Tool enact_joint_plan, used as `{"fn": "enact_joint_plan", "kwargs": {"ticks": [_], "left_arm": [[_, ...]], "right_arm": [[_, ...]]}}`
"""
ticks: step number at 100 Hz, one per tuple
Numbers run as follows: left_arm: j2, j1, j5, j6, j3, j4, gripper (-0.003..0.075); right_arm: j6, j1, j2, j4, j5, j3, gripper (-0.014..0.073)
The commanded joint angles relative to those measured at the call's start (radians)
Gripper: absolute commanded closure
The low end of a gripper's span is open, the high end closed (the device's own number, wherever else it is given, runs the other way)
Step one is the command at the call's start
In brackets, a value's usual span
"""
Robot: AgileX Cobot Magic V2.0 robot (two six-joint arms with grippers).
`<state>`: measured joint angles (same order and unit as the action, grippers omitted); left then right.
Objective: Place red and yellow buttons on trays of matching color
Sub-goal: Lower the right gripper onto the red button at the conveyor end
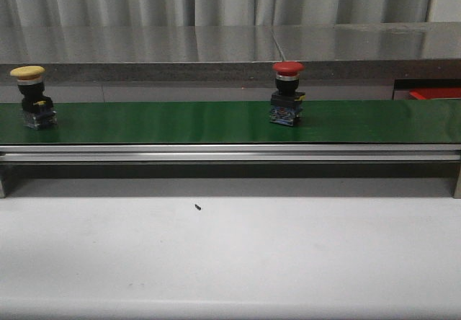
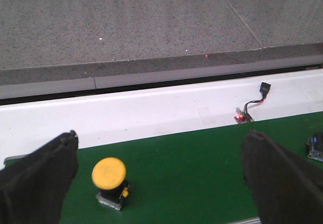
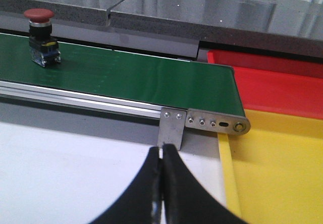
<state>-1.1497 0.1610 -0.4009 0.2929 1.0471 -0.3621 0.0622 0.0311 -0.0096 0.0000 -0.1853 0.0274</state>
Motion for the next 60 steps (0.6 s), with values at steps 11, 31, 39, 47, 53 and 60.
{"fn": "enact_joint_plan", "kwargs": {"ticks": [11, 31, 39, 47, 53, 60], "left_arm": [[0.243, 0.009, 0.223, 0.001, -0.228, -0.020, 0.0095], [0.459, 0.009, 0.234, 0.001, -0.417, -0.022, 0.0174], [0.536, 0.009, 0.233, 0.001, -0.474, -0.022, 0.0241], [0.589, 0.009, 0.233, 0.001, -0.512, -0.022, 0.0329], [0.619, 0.009, 0.233, 0.001, -0.531, -0.022, 0.0425], [0.636, 0.009, 0.235, 0.001, -0.544, -0.022, 0.0554]], "right_arm": [[0.002, 0.000, -0.018, -0.011, 0.139, -0.001, 0.0662], [0.002, 0.000, -0.018, -0.009, 0.153, -0.001, 0.0662], [0.002, 0.000, -0.018, 0.025, 0.151, -0.009, 0.0662], [0.002, 0.000, -0.011, 0.068, 0.140, -0.039, 0.0662], [0.002, 0.000, 0.000, 0.090, 0.121, -0.069, 0.0662], [0.002, 0.000, 0.029, 0.107, 0.104, -0.115, 0.0662]]}}
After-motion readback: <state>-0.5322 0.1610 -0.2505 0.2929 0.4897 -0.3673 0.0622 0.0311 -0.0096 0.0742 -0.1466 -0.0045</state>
